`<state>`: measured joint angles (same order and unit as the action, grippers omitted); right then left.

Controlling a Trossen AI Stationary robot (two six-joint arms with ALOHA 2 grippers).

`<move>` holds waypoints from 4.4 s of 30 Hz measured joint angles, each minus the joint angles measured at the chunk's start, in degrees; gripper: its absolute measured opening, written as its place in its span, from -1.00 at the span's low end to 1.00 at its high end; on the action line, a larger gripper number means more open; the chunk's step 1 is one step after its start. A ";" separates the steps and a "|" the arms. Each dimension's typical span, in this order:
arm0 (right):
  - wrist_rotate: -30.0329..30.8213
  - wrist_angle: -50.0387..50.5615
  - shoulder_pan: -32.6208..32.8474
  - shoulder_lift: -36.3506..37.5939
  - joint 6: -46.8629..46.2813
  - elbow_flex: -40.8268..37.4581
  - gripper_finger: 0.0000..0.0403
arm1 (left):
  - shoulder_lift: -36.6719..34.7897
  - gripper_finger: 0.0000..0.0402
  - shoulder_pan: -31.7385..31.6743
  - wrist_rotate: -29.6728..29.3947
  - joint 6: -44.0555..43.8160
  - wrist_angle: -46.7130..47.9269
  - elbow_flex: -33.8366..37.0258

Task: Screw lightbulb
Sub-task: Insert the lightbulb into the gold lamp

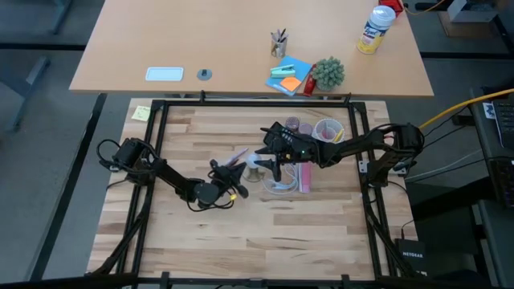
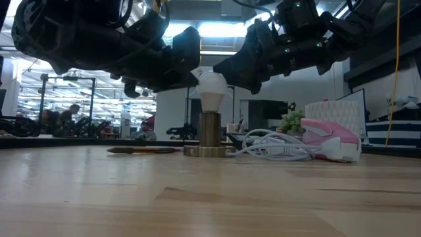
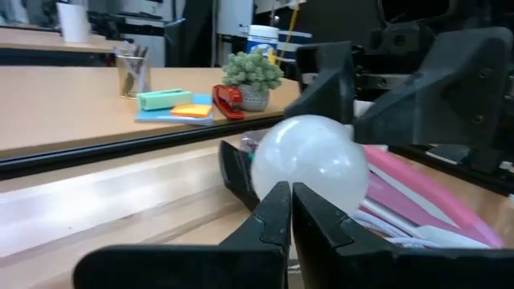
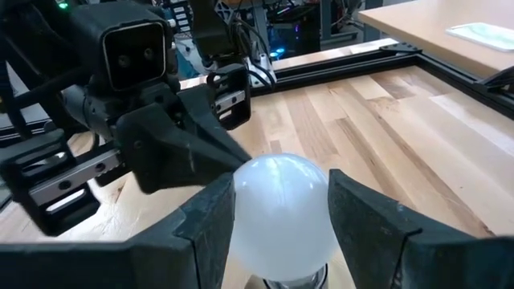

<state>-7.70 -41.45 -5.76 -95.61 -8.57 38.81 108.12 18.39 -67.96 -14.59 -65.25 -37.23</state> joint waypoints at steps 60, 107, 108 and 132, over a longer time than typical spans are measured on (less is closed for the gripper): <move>-2.34 8.91 0.17 -0.09 -0.15 0.00 -0.02 | -17.98 -0.27 -13.78 11.04 34.53 9.88 -0.02; 7.13 17.52 6.14 0.00 -8.12 0.04 -0.02 | -25.33 -0.35 -22.14 59.01 10.83 74.07 0.31; 7.13 17.52 6.14 0.00 -8.12 0.04 -0.02 | -24.25 -0.35 -21.12 59.03 10.79 71.13 0.31; 7.10 17.58 6.12 -0.02 -7.68 0.04 -0.02 | -21.59 -0.35 -16.23 45.50 30.48 61.80 -4.87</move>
<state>-0.60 -23.87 0.36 -95.64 -16.25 38.85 86.52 2.16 -22.45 15.90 -3.45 -42.11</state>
